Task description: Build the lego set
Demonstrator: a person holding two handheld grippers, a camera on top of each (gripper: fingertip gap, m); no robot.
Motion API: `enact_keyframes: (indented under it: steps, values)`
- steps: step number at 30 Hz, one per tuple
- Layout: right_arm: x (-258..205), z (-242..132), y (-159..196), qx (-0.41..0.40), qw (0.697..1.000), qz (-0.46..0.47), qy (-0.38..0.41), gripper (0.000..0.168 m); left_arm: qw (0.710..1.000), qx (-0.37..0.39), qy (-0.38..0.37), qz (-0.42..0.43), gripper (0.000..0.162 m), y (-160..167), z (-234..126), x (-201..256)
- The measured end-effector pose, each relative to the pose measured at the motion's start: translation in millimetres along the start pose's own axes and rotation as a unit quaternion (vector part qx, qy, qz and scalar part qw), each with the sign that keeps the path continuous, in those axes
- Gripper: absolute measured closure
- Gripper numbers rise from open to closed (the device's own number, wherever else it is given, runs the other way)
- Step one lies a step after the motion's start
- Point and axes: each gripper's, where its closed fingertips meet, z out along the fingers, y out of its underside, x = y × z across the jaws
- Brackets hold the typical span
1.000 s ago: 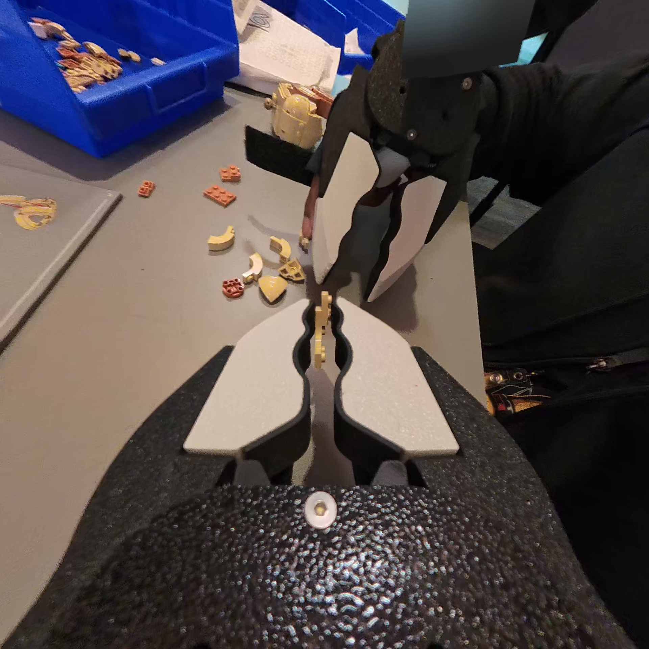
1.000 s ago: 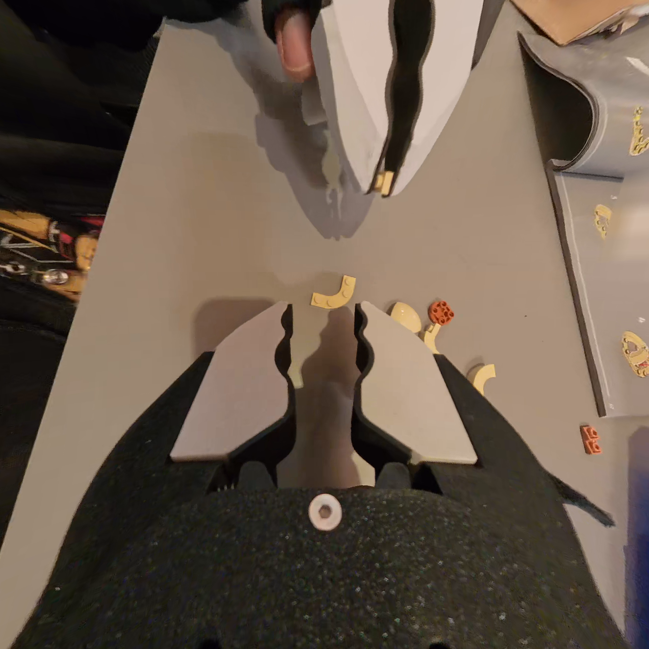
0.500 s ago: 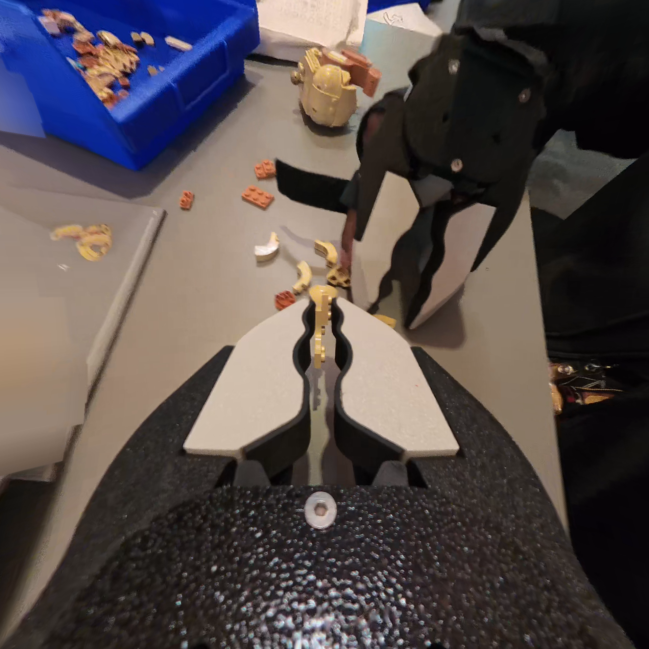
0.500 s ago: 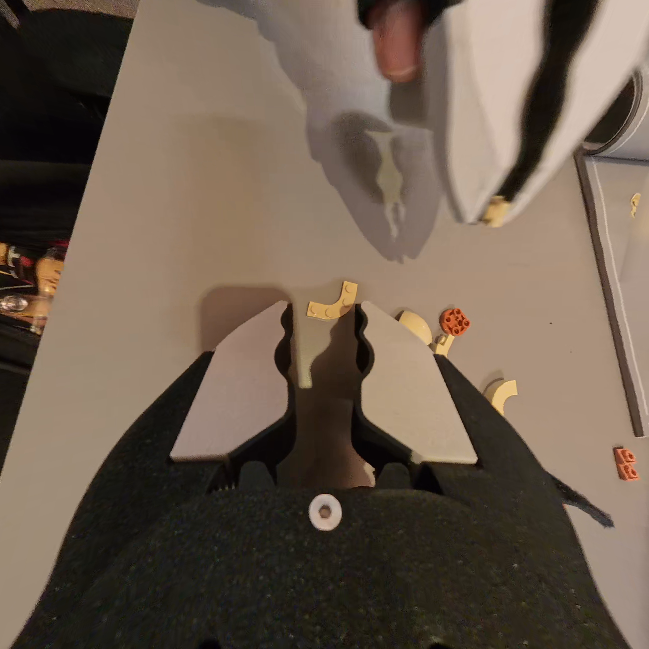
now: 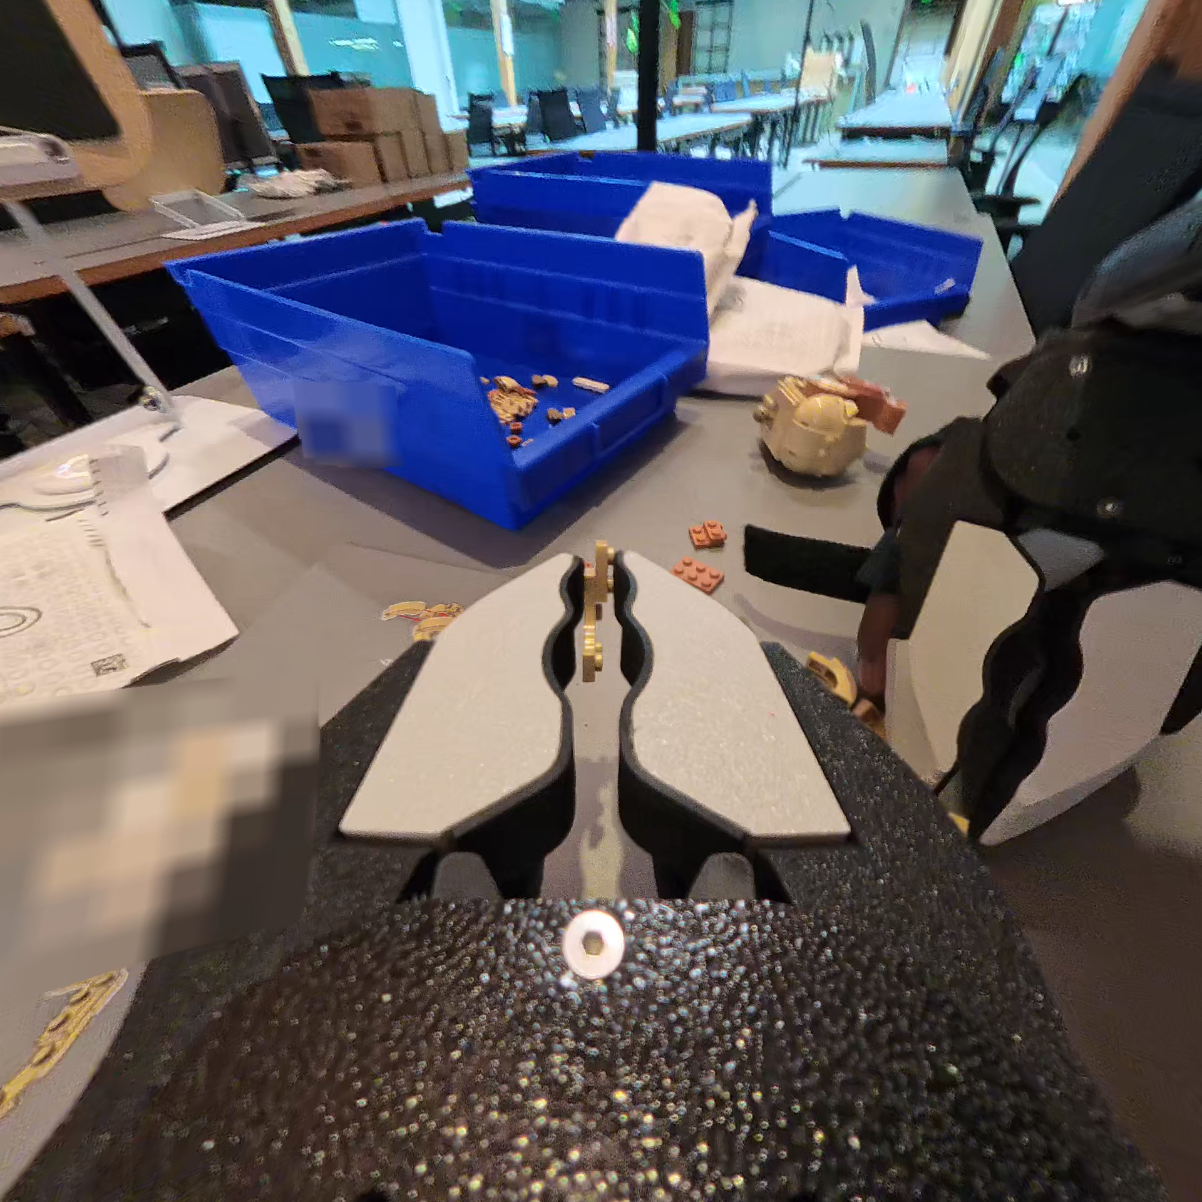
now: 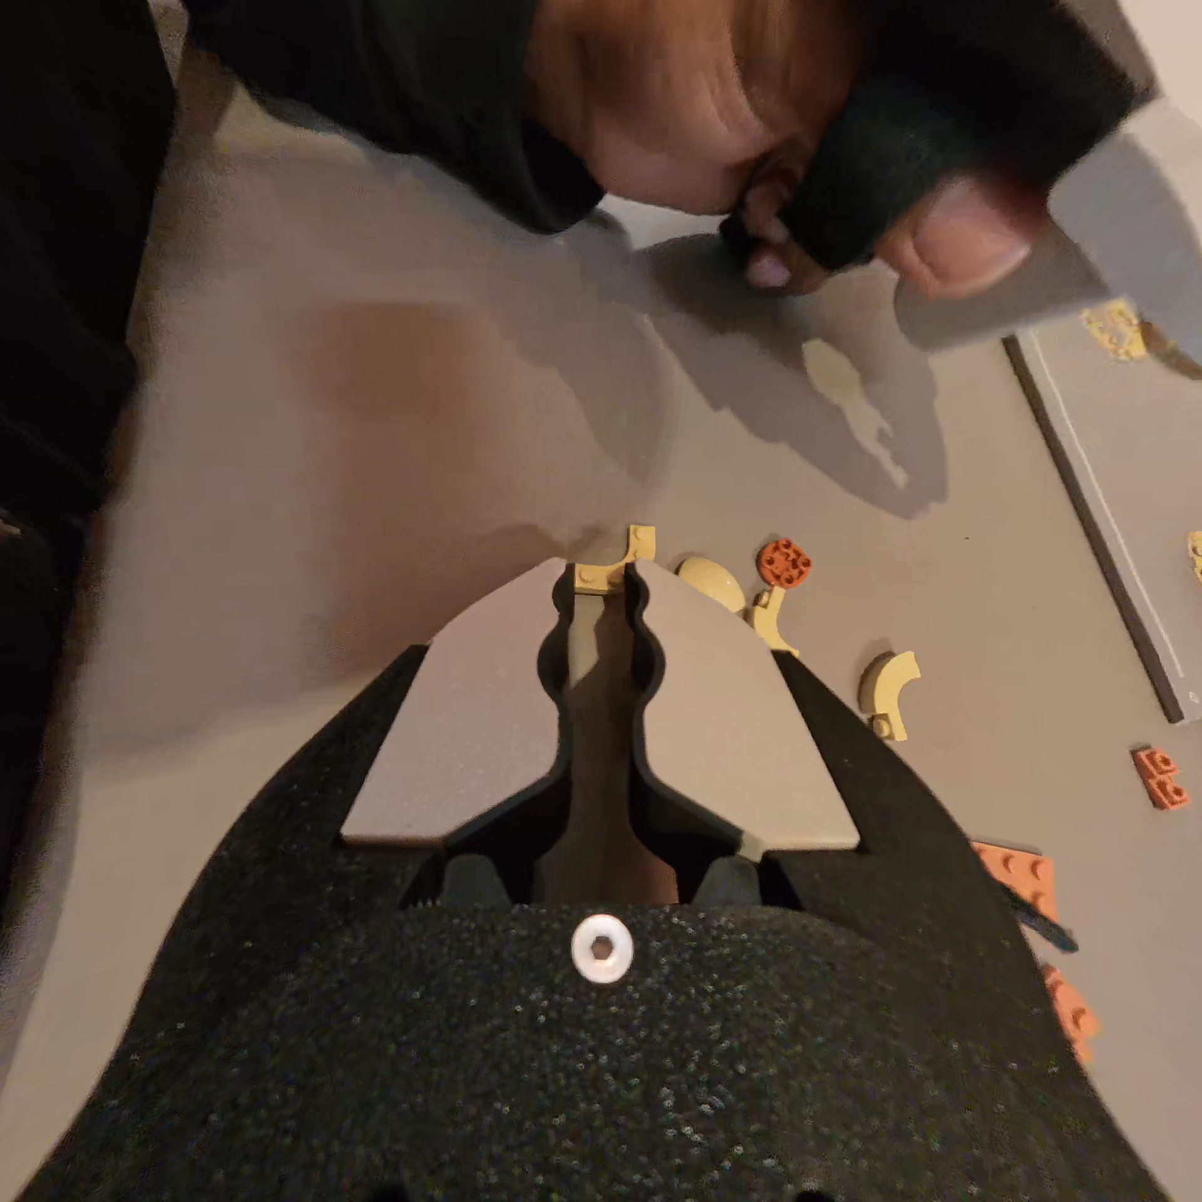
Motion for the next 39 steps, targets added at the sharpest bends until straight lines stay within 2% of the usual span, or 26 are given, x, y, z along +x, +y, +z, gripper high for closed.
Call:
enact_keyframes:
  steps: [4, 9, 11, 15, 19, 21, 27, 33, 36, 39]
  values:
    - [5.0, -6.0, -6.2, 0.034, 0.999, 0.006, 0.026, 0.156, 0.998, 0.03, -0.034, -0.037, 0.154, -6.2, -9.5, -12.2]
    - [4.5, -11.8, -8.5, 0.056, 0.998, 0.007, 0.024, 0.154, 1.0, 0.019, -0.003, 0.015, 0.154, -3.9, -7.1, 2.3]
    - [-0.1, -13.0, -6.0, 0.051, 0.998, -0.011, 0.021, 0.15, 0.999, -0.003, 0.019, 0.032, 0.154, 2.1, -6.9, 10.7]
    - [-5.1, -7.0, 8.4, -0.008, 0.999, -0.037, 0.014, 0.145, 0.99, -0.072, 0.116, -0.018, 0.154, 13.7, -11.0, 33.6]
    - [-1.9, -2.7, 10.0, -0.023, 1.0, -0.014, -0.009, 0.139, 0.955, -0.181, 0.2, -0.121, 0.154, 33.5, -28.5, 54.1]
    - [1.4, -1.6, 9.2, -0.023, 1.0, -0.017, -0.007, 0.135, 0.932, -0.22, 0.252, -0.143, 0.154, 43.0, -40.5, 69.4]
    - [6.0, 3.1, 6.4, -0.028, 0.999, -0.019, -0.021, 0.128, 0.907, -0.283, 0.292, -0.111, 0.154, 63.7, -51.7, 89.2]
    - [6.4, 7.6, 3.4, -0.039, 0.999, -0.017, -0.031, 0.123, 0.899, -0.321, 0.289, -0.078, 0.154, 77.1, -55.4, 95.6]
    - [1.4, 8.4, 2.9, -0.042, 0.998, -0.009, -0.036, 0.135, 0.893, -0.338, 0.288, -0.07, 0.154, 84.6, -56.7, 98.0]
    - [0.4, 8.5, 2.1, -0.035, 0.999, -0.01, -0.023, 0.137, 0.889, -0.347, 0.292, -0.066, 0.154, 89.0, -56.5, 102.2]
